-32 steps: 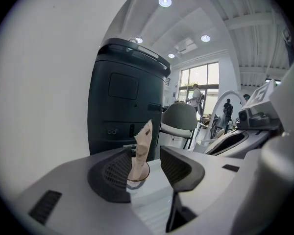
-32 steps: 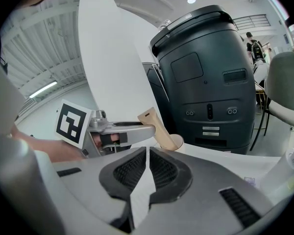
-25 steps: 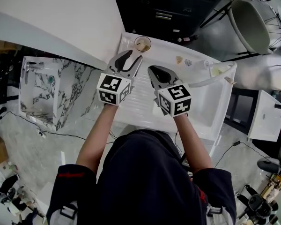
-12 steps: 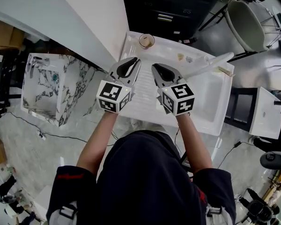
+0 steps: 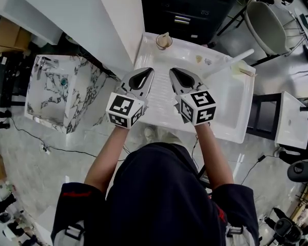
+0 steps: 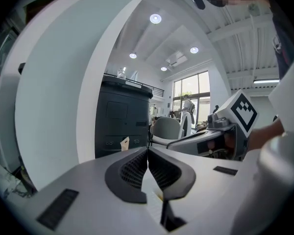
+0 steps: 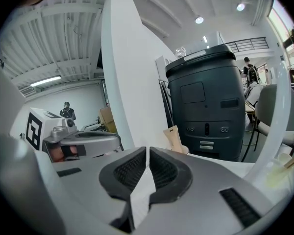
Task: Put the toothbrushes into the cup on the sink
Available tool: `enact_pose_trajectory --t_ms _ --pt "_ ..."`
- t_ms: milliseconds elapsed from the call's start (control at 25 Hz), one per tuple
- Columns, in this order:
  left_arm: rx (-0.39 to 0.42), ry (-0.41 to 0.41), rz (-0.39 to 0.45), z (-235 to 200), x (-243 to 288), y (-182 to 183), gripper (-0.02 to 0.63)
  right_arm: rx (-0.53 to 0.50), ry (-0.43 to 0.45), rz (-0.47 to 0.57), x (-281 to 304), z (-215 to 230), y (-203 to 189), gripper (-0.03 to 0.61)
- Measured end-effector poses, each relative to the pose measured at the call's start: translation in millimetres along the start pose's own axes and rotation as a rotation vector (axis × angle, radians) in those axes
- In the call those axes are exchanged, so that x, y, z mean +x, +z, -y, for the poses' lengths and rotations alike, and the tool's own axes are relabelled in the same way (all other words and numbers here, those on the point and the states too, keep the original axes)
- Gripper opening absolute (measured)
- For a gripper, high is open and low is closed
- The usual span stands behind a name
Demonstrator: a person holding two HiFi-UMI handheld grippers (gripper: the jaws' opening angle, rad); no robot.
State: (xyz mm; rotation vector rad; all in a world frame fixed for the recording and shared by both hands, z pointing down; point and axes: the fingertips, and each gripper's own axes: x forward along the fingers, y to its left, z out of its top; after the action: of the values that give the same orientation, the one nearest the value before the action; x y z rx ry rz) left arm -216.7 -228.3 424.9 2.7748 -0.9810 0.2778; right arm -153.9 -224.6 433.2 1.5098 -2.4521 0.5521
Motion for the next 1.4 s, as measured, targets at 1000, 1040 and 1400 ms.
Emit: enact_pose_trajectory --t_ms 1000,1040,1400 --pt "0.016 -0.052 0.057 44 -63 9 0.018 -0.046 -0.058 0.07 -59 -46 3 0.046" --pt "0.018 -0.055 0.06 47 -62 10 0.018 -0.047 -0.059 0.072 -62 -45 4 0.046" --pt "0.022 -0.066 0.081 75 -57 22 0.018 -0.05 -0.062 0.094 -88 -39 5 0.046"
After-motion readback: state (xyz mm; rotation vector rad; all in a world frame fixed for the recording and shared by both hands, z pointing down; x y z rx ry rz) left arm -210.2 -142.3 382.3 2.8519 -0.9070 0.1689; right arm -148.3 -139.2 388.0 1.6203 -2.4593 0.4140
